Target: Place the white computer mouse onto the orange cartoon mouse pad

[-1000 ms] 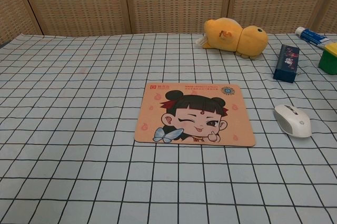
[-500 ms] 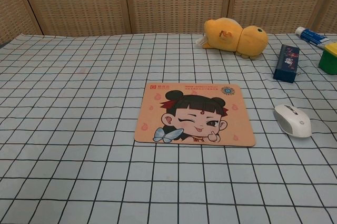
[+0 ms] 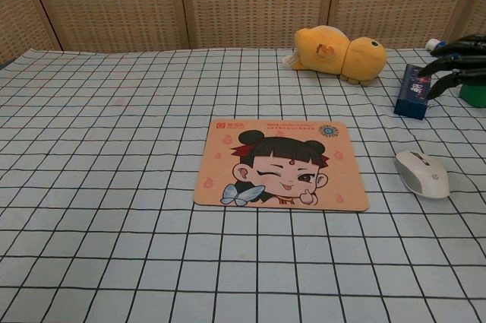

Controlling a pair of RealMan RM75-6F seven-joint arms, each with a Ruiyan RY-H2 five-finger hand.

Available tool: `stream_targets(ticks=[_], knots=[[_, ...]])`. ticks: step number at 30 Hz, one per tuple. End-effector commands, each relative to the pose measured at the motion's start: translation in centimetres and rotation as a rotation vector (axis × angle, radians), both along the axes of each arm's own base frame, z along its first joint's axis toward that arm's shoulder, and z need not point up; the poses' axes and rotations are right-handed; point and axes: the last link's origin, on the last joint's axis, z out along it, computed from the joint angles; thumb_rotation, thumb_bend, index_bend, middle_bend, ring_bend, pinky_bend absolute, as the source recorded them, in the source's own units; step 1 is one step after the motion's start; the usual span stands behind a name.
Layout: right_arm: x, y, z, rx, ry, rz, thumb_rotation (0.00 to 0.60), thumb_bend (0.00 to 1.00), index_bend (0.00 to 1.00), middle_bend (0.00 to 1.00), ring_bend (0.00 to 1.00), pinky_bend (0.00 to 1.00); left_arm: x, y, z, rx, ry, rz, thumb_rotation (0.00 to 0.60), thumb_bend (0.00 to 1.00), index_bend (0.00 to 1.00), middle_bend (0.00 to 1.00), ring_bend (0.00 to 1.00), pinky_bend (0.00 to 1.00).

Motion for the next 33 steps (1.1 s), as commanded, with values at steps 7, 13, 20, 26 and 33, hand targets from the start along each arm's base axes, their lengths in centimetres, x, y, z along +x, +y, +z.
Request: stream_targets(ticks=[7,13,20,26,33], knots=[[0.6,-0.7,-3.1,0.067,0.092,0.040,0.600,0.11,0.28,0.21,0.06,0.13,-0.1,0.0,0.2,0.006,-0.006,0.001,0.600,0.00,0.00,0.00,0.00,0.00],[0.2,-1.4,-3.4,0.069,0.149,0.043,0.600,0.11,0.28,0.21,0.06,0.13,-0.2,0.1,0.2,0.005,-0.001,0.005,0.600,0.00,0.00,0.00,0.00,0.00],[-0.4,-1.9,-3.5,0.070,0.193,0.034,0.600,0.12,0.28,0.21,0.06,0.12,-0.2,0.2,0.0,0.004,0.010,0.011,0.600,0.00,0.00,0.00,0.00,0.00],[-0.6,-2.3,-4.0,0.077,0.201,0.015,0.600,0.12,0.21,0.17,0.04,0.07,-0.4,0.4,0.0,0.008,0.017,0.023,0.600,0.00,0.00,0.00,0.00,0.00],[-0.7,-2.7,-5.2,0.101,0.240,0.007,0.600,0.11,0.17,0.14,0.02,0.05,-0.8,0.7,-0.1,0.006,0.022,0.040,0.600,0.00,0.00,0.00,0.00,0.00]])
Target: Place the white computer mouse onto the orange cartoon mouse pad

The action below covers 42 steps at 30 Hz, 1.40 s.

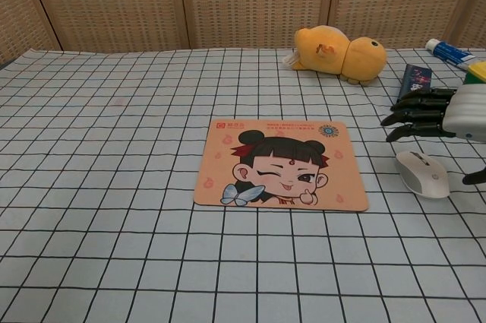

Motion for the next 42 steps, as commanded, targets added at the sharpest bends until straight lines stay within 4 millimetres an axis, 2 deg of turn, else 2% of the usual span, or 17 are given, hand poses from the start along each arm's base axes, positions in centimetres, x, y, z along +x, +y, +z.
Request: stream_targets(ticks=[1,19,27,30,35,38,42], knots=[[0.0,-0.2,-0.5,0.009,0.011,-0.009,0.600,0.11,0.17,0.14,0.02,0.05,-0.1,0.1,0.0,-0.001,0.001,0.003,0.600,0.00,0.00,0.00,0.00,0.00],[-0.1,-0.1,-2.0,0.033,0.030,-0.015,0.600,0.11,0.30,0.18,0.02,0.05,-0.5,0.3,-0.2,-0.004,0.003,0.021,0.600,0.00,0.00,0.00,0.00,0.00],[-0.1,0.0,-2.7,0.047,0.042,-0.010,0.600,0.12,0.39,0.23,0.06,0.07,-0.5,0.3,-0.1,-0.004,-0.001,0.023,0.600,0.00,0.00,0.00,0.00,0.00],[0.0,0.1,-2.8,0.045,0.040,-0.008,0.600,0.12,0.48,0.30,0.14,0.13,-0.5,0.3,-0.1,-0.004,-0.002,0.023,0.600,0.00,0.00,0.00,0.00,0.00],[0.1,0.2,-2.7,0.045,0.025,0.005,0.600,0.12,0.72,0.55,0.40,0.45,-0.5,0.4,-0.1,-0.006,-0.001,0.026,0.600,0.00,0.00,0.00,0.00,0.00],[0.1,0.3,-2.6,0.042,0.023,0.011,0.600,0.12,0.80,0.62,0.49,0.52,-0.5,0.4,-0.1,-0.005,-0.001,0.025,0.600,0.00,0.00,0.00,0.00,0.00],[0.2,0.4,-2.5,0.043,0.033,0.032,0.600,0.12,0.82,0.64,0.53,0.57,-0.6,0.4,-0.1,-0.004,-0.001,0.026,0.600,0.00,0.00,0.00,0.00,0.00]])
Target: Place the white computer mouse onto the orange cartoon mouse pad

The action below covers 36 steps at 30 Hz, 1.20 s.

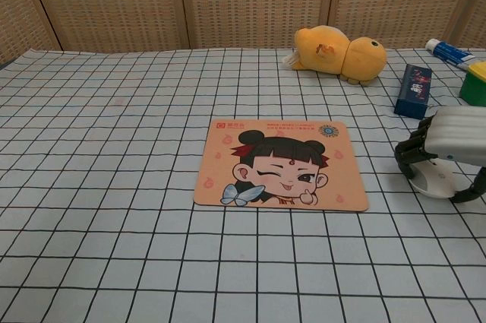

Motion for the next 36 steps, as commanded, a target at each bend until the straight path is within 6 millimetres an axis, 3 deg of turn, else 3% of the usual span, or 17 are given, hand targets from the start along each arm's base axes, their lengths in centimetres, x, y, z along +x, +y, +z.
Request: stream_targets(ticks=[1,7,19,29,36], knots=[[0.1,0.0,0.1,-0.002,0.005,0.014,0.600,0.12,0.82,0.65,0.53,0.57,0.0,0.0,0.0,0.000,0.000,0.001,0.600,0.00,0.00,0.00,0.00,0.00],[0.8,-0.2,0.6,-0.014,-0.018,0.047,0.600,0.12,0.82,0.65,0.54,0.59,0.0,0.0,0.0,0.000,-0.001,-0.002,0.600,0.00,0.00,0.00,0.00,0.00],[4.0,-2.0,1.0,-0.067,-0.050,0.181,0.600,0.12,0.82,0.65,0.54,0.59,0.0,0.1,0.0,-0.003,0.000,0.001,0.600,0.00,0.00,0.00,0.00,0.00],[8.7,-4.5,-1.3,-0.068,-0.031,0.298,0.600,0.12,0.82,0.65,0.54,0.59,-0.2,0.3,-0.1,-0.011,-0.015,0.012,0.600,0.00,0.00,0.00,0.00,0.00],[11.7,-5.2,-3.3,-0.067,-0.039,0.364,0.600,0.12,0.82,0.65,0.54,0.59,-0.5,0.5,-0.3,-0.027,-0.027,0.026,0.600,0.00,0.00,0.00,0.00,0.00]])
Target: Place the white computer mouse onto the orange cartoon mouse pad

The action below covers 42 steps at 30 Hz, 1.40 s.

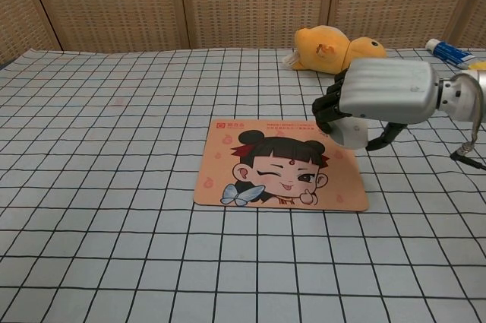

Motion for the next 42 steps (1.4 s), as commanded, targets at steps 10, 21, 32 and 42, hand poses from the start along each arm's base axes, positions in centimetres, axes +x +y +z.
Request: stream_targets(ticks=[10,21,32,42], knots=[[2.9,0.3,-3.4,0.033,0.018,0.070,0.600,0.12,0.82,0.65,0.54,0.59,-0.5,0.4,0.0,-0.007,-0.018,0.023,0.600,0.00,0.00,0.00,0.00,0.00],[4.3,-0.2,-5.4,0.021,0.043,0.058,0.600,0.12,0.82,0.65,0.54,0.59,-0.6,0.5,-0.2,-0.019,-0.029,0.028,0.600,0.00,0.00,0.00,0.00,0.00],[4.7,0.1,-6.8,0.036,0.055,0.055,0.600,0.12,0.82,0.65,0.54,0.58,-0.7,0.6,-0.3,-0.027,-0.031,0.036,0.600,0.00,0.00,0.00,0.00,0.00],[4.6,0.4,-7.5,0.027,0.081,0.064,0.600,0.11,0.68,0.44,0.34,0.27,-0.6,0.6,-0.3,-0.028,-0.035,0.035,0.600,0.00,0.00,0.00,0.00,0.00]])
